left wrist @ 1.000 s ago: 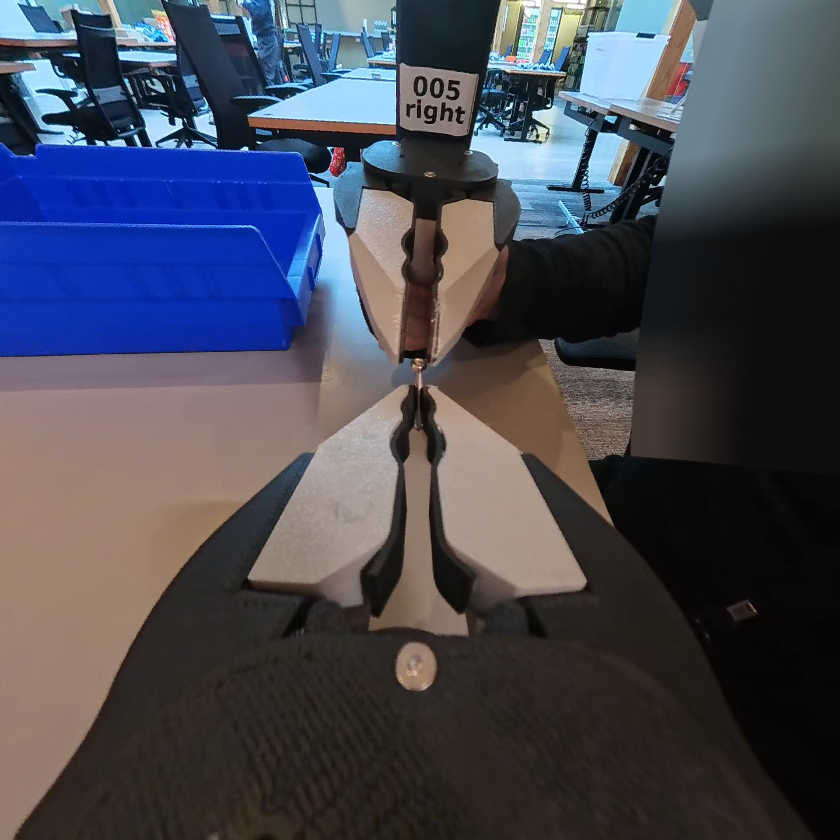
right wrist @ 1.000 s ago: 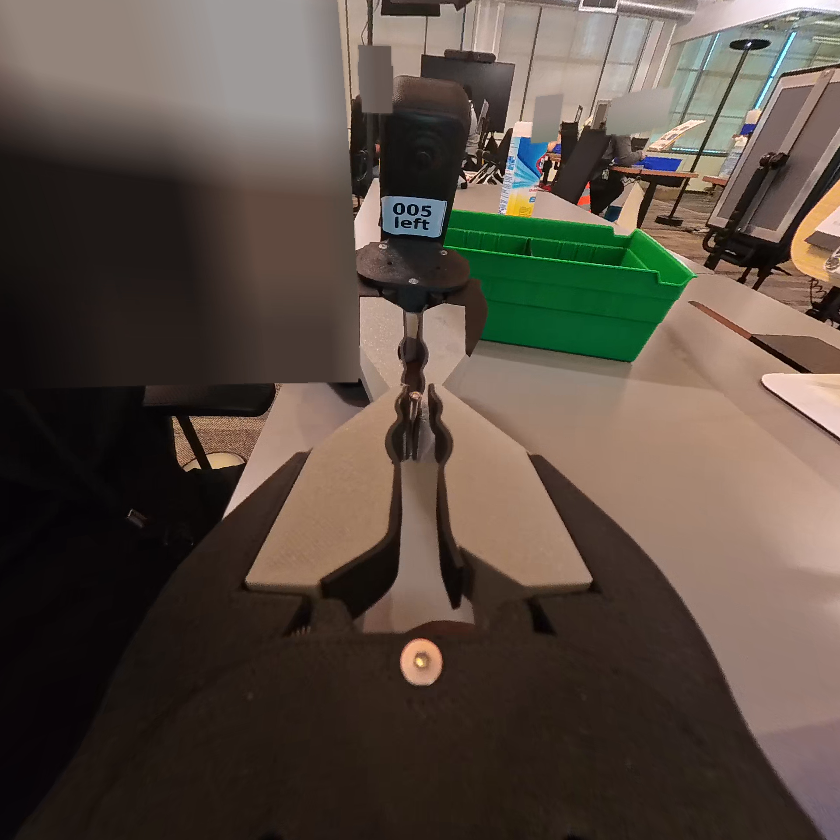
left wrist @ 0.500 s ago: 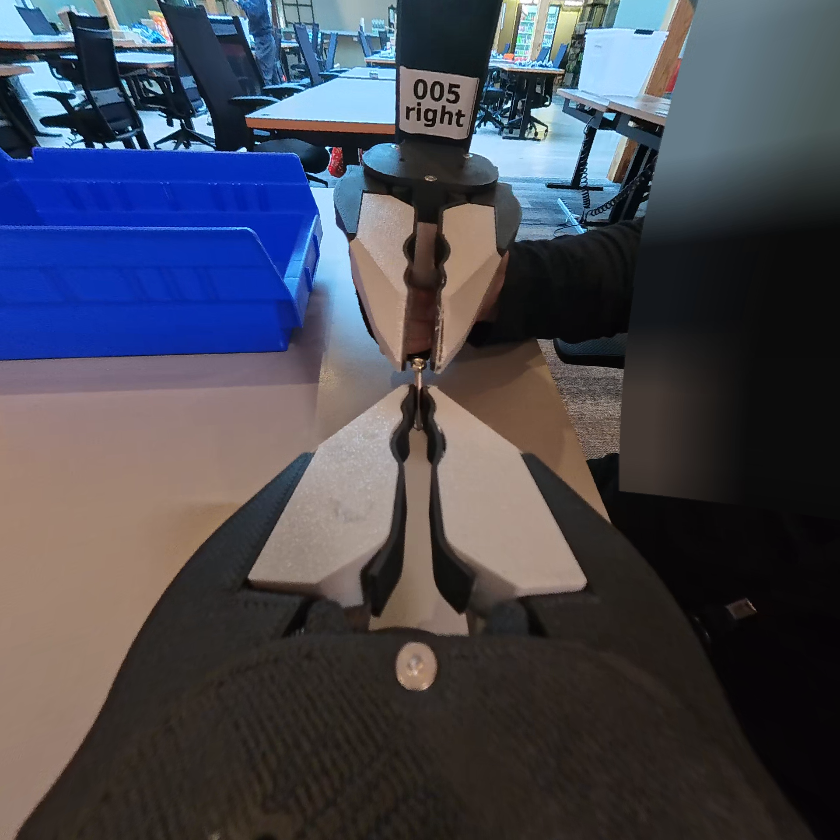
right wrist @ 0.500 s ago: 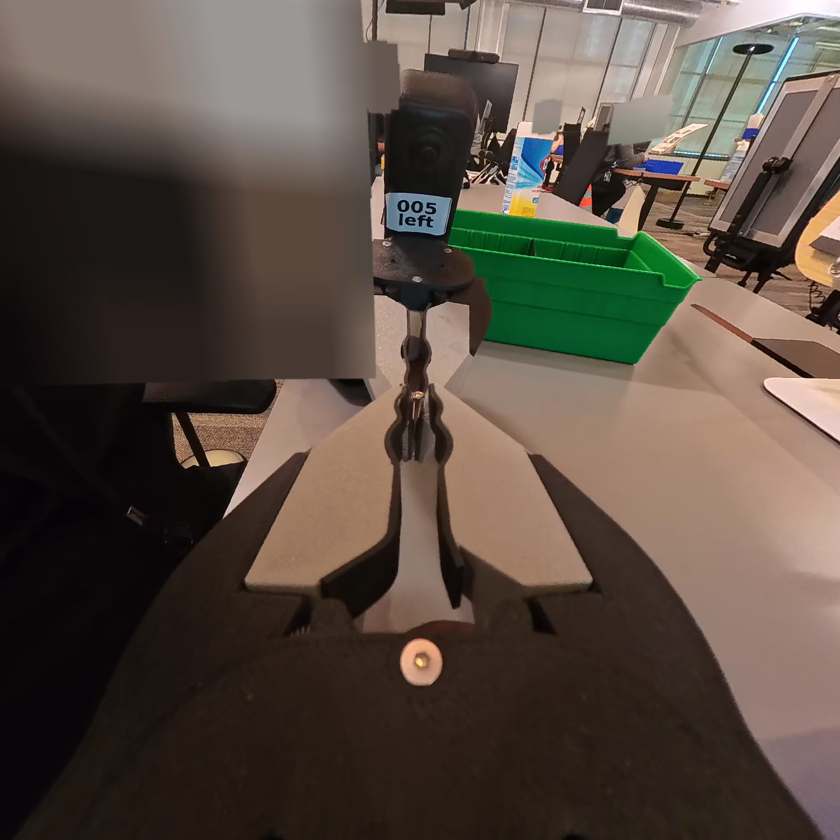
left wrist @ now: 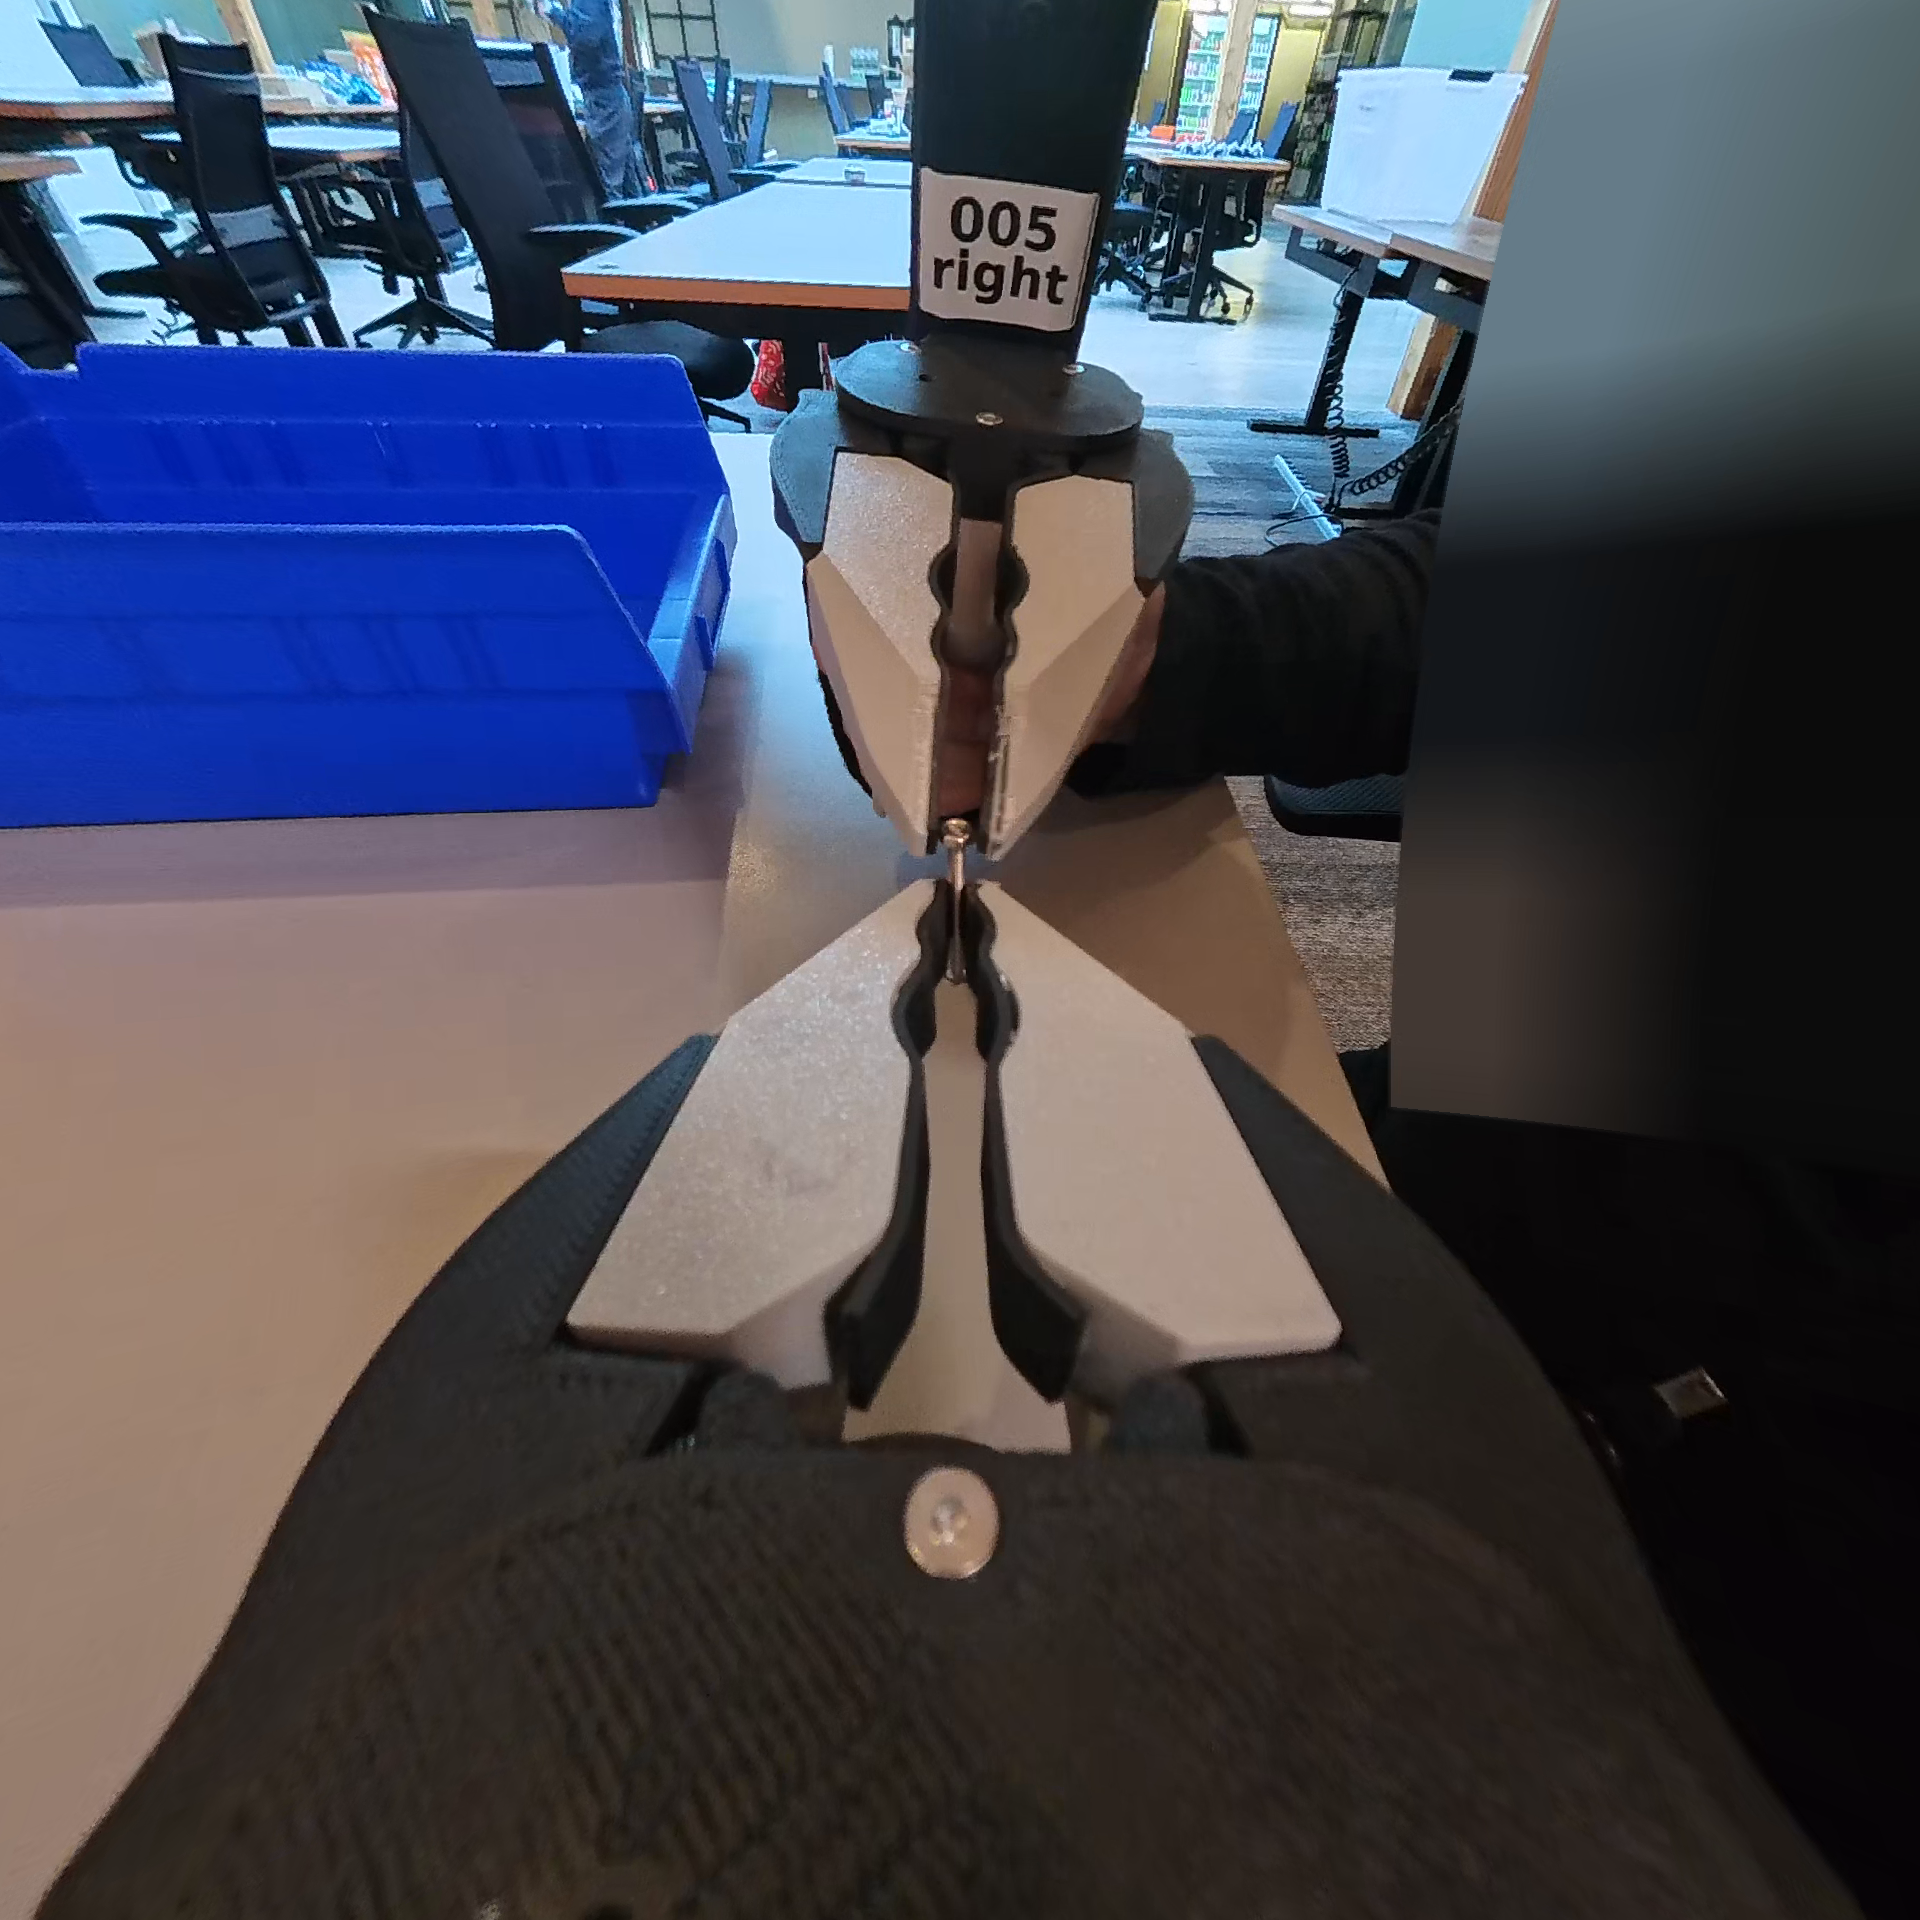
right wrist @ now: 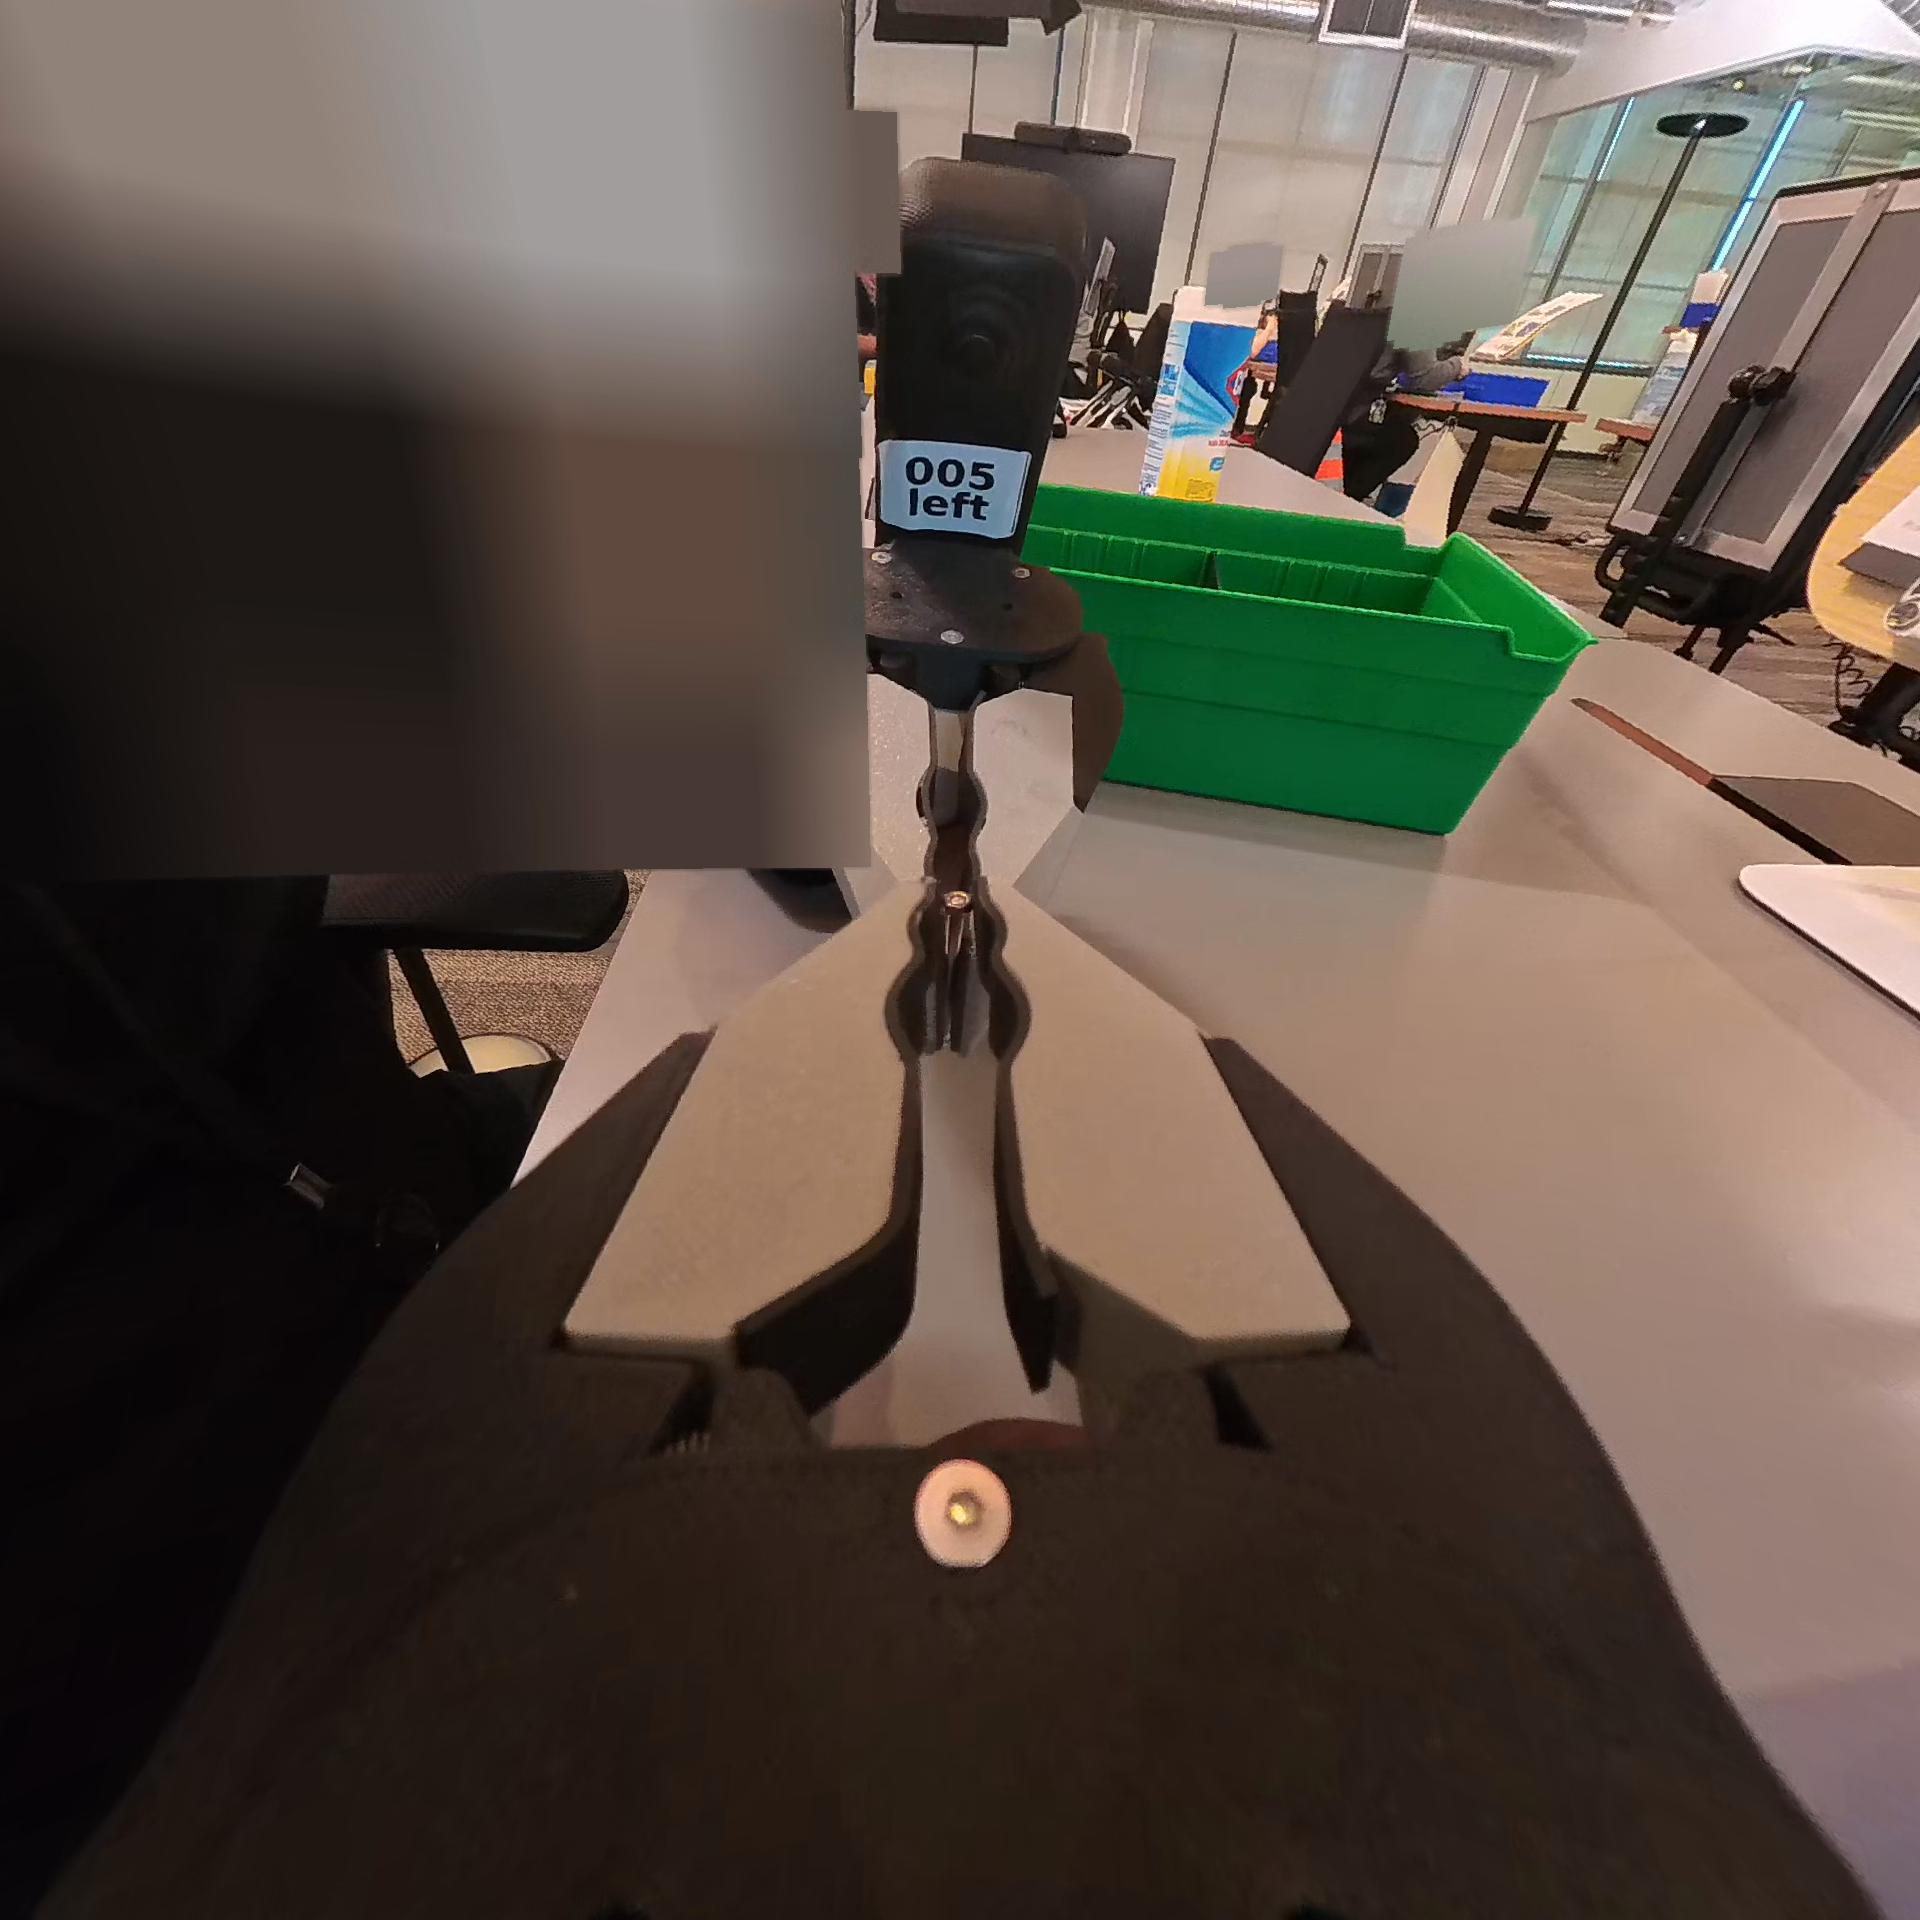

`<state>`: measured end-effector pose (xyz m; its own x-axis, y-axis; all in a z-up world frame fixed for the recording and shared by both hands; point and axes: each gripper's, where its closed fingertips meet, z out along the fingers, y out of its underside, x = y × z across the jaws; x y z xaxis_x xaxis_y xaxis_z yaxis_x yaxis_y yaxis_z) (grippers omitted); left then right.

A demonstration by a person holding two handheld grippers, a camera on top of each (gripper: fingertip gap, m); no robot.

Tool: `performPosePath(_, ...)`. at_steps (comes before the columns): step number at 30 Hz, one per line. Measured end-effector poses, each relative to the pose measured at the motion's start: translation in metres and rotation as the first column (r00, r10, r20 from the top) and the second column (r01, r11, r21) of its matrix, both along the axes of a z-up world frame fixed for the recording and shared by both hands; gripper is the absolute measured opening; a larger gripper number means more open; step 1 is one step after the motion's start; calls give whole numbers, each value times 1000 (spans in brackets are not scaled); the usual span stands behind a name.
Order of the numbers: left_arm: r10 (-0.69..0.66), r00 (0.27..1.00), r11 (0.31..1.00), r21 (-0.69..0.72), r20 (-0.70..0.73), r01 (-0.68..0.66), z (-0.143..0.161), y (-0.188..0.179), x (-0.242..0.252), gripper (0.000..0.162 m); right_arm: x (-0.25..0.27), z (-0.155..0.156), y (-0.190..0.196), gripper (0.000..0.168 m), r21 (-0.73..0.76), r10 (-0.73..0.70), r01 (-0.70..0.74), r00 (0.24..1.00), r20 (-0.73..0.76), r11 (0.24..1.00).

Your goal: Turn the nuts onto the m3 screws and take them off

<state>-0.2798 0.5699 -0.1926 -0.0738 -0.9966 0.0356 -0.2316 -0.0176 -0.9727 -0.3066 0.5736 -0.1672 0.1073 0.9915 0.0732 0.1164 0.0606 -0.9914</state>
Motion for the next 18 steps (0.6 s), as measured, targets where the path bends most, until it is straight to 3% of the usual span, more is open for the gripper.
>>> performPosePath(6,17,1000,1000,23,0,-17,0,2,0,0,0,0,2,2,20,-38,38,999,3,999)
performPosePath(11,119,993,990,72,-15,-117,-1,16,0,0,1,-1,15,2,65,-224,222,974,19,973)
performPosePath(13,180,983,980,94,-21,-177,-2,25,-1,0,0,-3,24,2,24,-352,352,936,4,936)
performPosePath(16,277,958,954,136,-70,-266,-12,40,-3,0,0,-13,39,2,-48,-584,584,812,4,811)
performPosePath(18,282,956,957,102,-78,-273,-15,42,-2,0,-3,-16,43,3,-17,-656,656,755,13,755)
